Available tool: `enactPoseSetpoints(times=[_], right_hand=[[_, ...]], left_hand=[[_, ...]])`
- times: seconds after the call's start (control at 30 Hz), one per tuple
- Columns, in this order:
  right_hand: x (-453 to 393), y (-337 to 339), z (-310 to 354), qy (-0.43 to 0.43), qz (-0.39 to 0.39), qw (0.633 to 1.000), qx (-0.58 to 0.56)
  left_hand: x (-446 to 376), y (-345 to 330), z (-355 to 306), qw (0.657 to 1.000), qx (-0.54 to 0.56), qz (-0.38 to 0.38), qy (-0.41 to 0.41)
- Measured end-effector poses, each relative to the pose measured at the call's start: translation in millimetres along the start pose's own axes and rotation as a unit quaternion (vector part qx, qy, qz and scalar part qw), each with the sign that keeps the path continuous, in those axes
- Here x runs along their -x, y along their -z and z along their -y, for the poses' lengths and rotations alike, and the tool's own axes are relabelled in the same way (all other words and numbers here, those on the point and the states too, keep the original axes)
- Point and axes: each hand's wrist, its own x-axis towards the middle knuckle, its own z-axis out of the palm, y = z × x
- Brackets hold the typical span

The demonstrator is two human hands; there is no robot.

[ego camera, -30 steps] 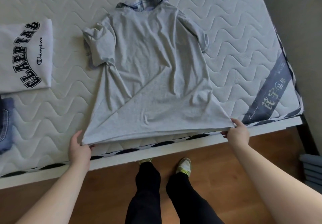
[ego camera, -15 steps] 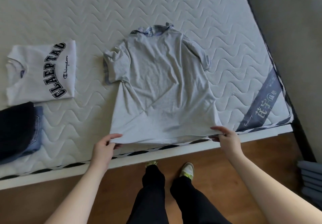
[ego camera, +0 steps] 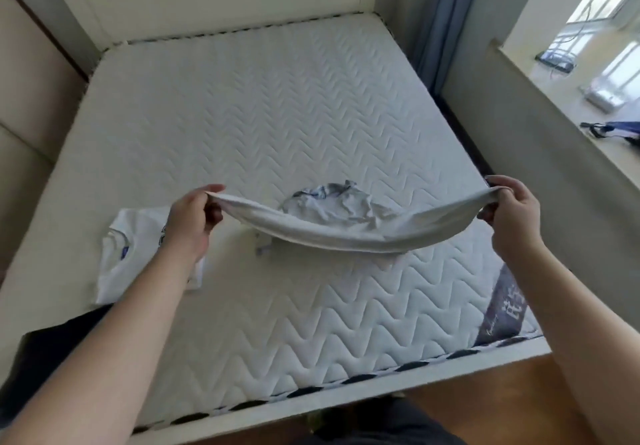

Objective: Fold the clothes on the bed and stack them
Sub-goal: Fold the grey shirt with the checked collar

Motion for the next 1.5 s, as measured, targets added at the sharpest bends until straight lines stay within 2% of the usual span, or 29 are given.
enactPoseSetpoints(times=[0.2, 0.33, 0.47, 0.6, 0.73, 0.8, 0.9, 1.1, 1.2, 1.3, 1.5], right_hand=[[-44, -33, 116, 0.051, 0.022, 0.994, -0.096], [-82, -56, 178, 0.065, 0.075, 0.991, -0.091], [-113, -86, 209, 0.069, 0.127, 0.989, -0.043], [-139, -127, 218, 0.061, 0.193, 0.978, 0.057], [-168, -163, 238, 0.161, 0.249, 0.932, 0.208], [-176, -176, 255, 0.197, 0.222, 0.918, 0.262], [-193, -191, 279, 0.225, 0.195, 0.925, 0.238], [-217, -206, 308, 0.193, 0.222, 0.949, 0.117], [-222, -208, 313, 0.168, 0.211, 0.959, 0.080], [-223, -205, 307, 0.143, 0.222, 0.964, 0.029], [-224, -182, 242, 0.084, 0.223, 0.971, 0.023]], left_hand=[[-35, -50, -127, 0.997, 0.033, -0.019, -0.067], [-59, -79, -194, 0.993, 0.054, -0.045, -0.096], [-78, -102, -226, 0.994, 0.018, -0.025, -0.105], [-93, -118, -241, 0.989, -0.087, 0.014, -0.115], [-117, -131, -268, 0.966, -0.225, 0.039, -0.119], [-129, -135, -285, 0.960, -0.249, 0.030, -0.126], [-148, -141, -317, 0.954, -0.246, 0.017, -0.169], [-172, -141, -372, 0.943, -0.216, 0.012, -0.254], [-173, -137, -382, 0.943, -0.184, 0.003, -0.276], [-169, -128, -375, 0.952, -0.170, 0.022, -0.255], [-167, -79, -295, 0.970, -0.169, -0.014, -0.173]])
